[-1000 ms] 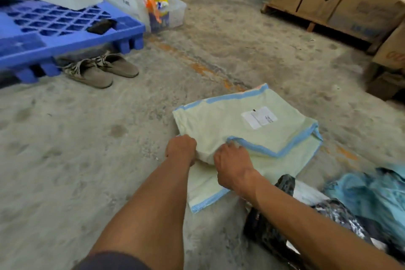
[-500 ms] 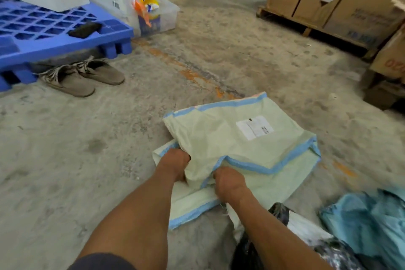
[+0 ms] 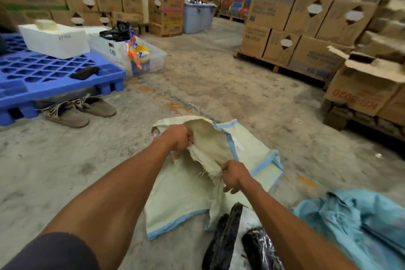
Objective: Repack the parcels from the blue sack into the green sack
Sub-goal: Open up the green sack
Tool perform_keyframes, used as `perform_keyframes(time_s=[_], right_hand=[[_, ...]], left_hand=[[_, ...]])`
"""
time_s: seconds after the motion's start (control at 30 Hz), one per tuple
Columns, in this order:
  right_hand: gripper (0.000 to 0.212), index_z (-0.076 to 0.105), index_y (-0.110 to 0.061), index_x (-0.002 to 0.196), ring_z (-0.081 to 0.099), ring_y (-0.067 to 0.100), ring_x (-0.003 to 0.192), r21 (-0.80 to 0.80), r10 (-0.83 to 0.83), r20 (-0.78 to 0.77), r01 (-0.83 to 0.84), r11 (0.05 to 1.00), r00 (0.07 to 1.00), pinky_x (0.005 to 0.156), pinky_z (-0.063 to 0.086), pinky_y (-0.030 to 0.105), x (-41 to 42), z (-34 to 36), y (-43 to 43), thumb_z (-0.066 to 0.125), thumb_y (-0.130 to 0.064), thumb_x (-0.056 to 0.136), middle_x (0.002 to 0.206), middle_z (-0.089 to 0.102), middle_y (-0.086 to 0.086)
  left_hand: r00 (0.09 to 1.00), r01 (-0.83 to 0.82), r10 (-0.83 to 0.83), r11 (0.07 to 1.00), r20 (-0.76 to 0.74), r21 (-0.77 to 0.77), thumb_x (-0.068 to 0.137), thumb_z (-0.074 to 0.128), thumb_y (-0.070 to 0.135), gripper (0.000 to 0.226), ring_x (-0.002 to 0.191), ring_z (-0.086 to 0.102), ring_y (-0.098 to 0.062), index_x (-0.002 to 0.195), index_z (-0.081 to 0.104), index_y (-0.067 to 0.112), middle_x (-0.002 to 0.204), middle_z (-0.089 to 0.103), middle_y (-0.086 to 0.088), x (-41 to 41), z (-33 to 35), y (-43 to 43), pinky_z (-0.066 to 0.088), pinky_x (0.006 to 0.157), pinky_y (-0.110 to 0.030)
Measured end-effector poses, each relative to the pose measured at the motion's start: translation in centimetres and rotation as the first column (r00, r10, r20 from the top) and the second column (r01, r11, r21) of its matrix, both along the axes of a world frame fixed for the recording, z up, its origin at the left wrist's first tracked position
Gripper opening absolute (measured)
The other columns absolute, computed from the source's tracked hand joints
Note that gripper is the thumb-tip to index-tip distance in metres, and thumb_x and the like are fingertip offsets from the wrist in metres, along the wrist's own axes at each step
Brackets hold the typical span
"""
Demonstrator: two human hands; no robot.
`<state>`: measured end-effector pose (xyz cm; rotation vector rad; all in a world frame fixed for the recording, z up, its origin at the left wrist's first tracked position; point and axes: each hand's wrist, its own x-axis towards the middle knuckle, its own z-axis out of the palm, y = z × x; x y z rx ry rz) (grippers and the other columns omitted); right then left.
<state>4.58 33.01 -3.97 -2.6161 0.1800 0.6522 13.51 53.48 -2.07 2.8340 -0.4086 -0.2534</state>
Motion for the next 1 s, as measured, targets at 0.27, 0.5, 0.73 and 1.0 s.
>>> perform_keyframes(time_s=[0.27, 0.5, 0.73, 1.0], right_hand=[[0.023, 0.073, -0.014, 0.075, 0.073, 0.036, 0.068, 0.601, -0.429, 0.132, 0.272, 0.752, 0.894, 0.065, 0.062, 0.052, 0.5, 3.6, 4.1, 0.056, -0.001, 0.083, 0.084, 0.075, 0.021], [0.022, 0.068, -0.001, 0.074, 0.056, 0.017, 0.062, 0.732, -0.591, 0.316, 0.205, 0.649, 0.742, 0.06, 0.058, 0.058, 5.7, 11.1, 6.2, 0.052, -0.014, 0.066, 0.067, 0.061, 0.002], [0.033, 0.072, -0.022, 0.1, 0.071, 0.022, 0.09, 0.866, -0.692, 0.355, 0.057, 0.496, 0.629, 0.083, 0.06, 0.049, 3.4, 21.9, 0.2, 0.059, -0.018, 0.07, 0.102, 0.072, 0.004], [0.056, 0.044, -0.035, 0.129, 0.046, 0.016, 0.105, 0.686, -0.596, 0.658, -0.04, 0.726, 0.461, 0.095, 0.042, 0.03, -1.4, 26.5, -4.1, 0.071, -0.021, 0.082, 0.136, 0.036, 0.003]], left_hand=[[0.909, -0.238, 0.338, 0.902, 0.245, -0.361, 0.091, 0.051, 0.019, 0.017, 0.096, 0.062, -0.037, 0.097, 0.066, 0.014, 0.106, 0.068, -0.017, -0.6, 4.7, 0.6, 0.051, 0.078, -0.039], [0.851, -0.266, 0.517, 0.574, 0.091, -0.775, 0.093, 0.057, 0.021, 0.019, 0.086, 0.062, -0.031, 0.075, 0.057, 0.017, 0.086, 0.066, -0.011, 1.2, 9.9, 1.1, 0.051, 0.078, -0.039], [0.96, -0.209, 0.271, 0.516, -0.073, -0.83, 0.096, 0.059, 0.014, 0.022, 0.055, 0.039, -0.014, 0.075, 0.055, 0.009, 0.067, 0.044, -0.007, -1.1, 18.1, -1.3, 0.031, 0.048, -0.023], [0.97, -0.224, 0.223, 0.645, -0.1, -0.73, 0.093, 0.056, 0.003, 0.025, 0.041, 0.044, -0.017, 0.07, 0.048, 0.01, 0.062, 0.043, -0.01, -2.0, 27.7, -9.5, 0.033, 0.035, -0.017]])
